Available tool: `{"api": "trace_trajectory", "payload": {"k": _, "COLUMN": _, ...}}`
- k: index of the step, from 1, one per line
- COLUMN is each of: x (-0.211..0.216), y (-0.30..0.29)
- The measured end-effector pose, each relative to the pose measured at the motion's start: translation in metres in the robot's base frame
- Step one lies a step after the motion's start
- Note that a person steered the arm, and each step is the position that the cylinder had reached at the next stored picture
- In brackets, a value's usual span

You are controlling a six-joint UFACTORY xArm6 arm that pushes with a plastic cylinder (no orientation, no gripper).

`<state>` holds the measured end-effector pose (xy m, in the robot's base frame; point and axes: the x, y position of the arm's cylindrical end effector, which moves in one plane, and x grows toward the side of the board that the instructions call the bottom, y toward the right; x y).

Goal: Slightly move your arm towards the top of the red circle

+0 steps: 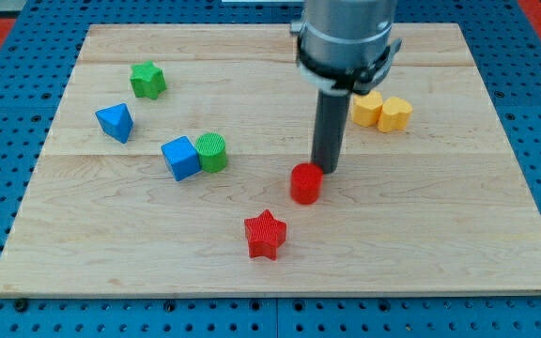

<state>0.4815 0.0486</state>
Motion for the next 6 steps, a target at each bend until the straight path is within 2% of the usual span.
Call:
{"api": "trace_trajectory", "payload": {"k": 1, "x": 0.033, "y": -0.013}}
{"api": "trace_trajectory", "payload": {"k": 2, "x": 0.038, "y": -0.015}}
{"api": "trace_trajectory", "payload": {"k": 6, "x": 0.013, "y": 0.008}}
